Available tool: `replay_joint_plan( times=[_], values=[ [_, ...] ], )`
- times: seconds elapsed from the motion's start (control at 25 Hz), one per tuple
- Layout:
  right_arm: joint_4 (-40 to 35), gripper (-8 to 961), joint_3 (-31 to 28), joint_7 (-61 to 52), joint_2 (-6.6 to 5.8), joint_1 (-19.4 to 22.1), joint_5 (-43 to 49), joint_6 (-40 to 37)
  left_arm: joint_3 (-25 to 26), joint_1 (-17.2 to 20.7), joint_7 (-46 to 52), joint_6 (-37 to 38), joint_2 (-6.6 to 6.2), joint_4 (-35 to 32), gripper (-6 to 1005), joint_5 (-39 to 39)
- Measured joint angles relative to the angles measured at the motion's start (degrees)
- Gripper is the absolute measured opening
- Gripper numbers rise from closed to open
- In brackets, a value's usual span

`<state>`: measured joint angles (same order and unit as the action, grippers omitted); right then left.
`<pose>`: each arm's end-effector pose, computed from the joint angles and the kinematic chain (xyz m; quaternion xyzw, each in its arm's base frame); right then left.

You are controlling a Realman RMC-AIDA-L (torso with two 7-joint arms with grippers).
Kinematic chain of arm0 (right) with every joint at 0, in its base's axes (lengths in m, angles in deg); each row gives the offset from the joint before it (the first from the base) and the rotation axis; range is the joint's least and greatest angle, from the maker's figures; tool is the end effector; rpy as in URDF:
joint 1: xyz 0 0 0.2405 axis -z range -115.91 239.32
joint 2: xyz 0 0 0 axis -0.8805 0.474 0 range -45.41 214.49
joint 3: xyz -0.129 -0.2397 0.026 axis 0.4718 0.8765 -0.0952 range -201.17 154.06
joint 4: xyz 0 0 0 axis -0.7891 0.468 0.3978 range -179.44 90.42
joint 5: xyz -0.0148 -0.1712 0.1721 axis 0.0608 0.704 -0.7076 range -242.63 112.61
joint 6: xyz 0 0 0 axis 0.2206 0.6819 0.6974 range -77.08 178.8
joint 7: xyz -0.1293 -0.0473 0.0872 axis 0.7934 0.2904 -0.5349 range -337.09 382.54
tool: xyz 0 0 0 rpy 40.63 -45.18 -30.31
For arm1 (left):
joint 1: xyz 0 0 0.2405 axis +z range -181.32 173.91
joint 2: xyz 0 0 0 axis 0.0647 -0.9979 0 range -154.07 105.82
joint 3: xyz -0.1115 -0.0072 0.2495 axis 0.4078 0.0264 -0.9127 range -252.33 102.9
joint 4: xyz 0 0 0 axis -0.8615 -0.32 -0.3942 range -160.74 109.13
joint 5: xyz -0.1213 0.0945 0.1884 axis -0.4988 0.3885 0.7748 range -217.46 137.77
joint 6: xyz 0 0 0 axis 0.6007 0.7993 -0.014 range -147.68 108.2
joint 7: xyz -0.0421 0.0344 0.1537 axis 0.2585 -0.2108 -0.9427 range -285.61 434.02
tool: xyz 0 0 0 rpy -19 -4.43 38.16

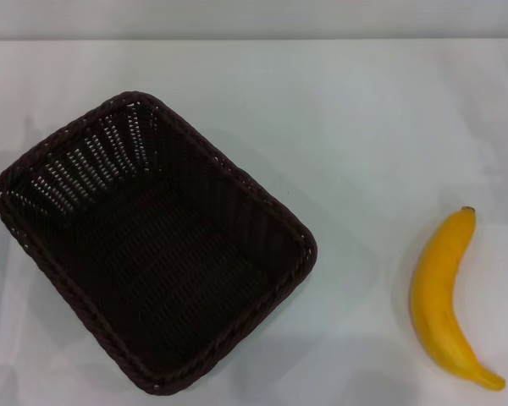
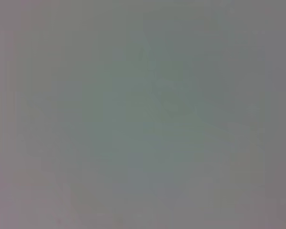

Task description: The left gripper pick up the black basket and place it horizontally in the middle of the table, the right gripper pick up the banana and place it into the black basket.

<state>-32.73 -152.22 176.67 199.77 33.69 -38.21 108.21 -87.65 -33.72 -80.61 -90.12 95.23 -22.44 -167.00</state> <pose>0.3963 0.4204 0.0588 -0.6318 0.2753 0.3125 0.6538 -0.3863 0.3803 -0.0020 -0.5552 -0.3499 -0.3983 0.6408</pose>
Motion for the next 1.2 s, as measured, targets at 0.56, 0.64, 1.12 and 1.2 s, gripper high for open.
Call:
replay_joint_plan(
  times=[0.56,0.64,1.12,1.2],
  values=[
    [-0.3,869,0.7,-0.4,0.44,1.9,0.0,2.5,0.0,2.5,0.9,-2.0,0.25,0.5,875,0.0],
    [-0.4,869,0.8,-0.5,0.49,2.2,0.0,2.7,-0.1,3.3,3.5,-2.6,0.13,0.4,875,0.1],
    [-0.9,869,3.9,-0.6,0.82,3.3,-0.1,4.0,-15.3,5.1,62.2,6.1,-6.19,-28.0,870,31.8],
    [-0.9,868,3.9,-0.6,0.81,3.3,-0.1,4.1,-17.8,4.8,70.8,2.8,-8.95,-31.9,869,36.4]
  ],
)
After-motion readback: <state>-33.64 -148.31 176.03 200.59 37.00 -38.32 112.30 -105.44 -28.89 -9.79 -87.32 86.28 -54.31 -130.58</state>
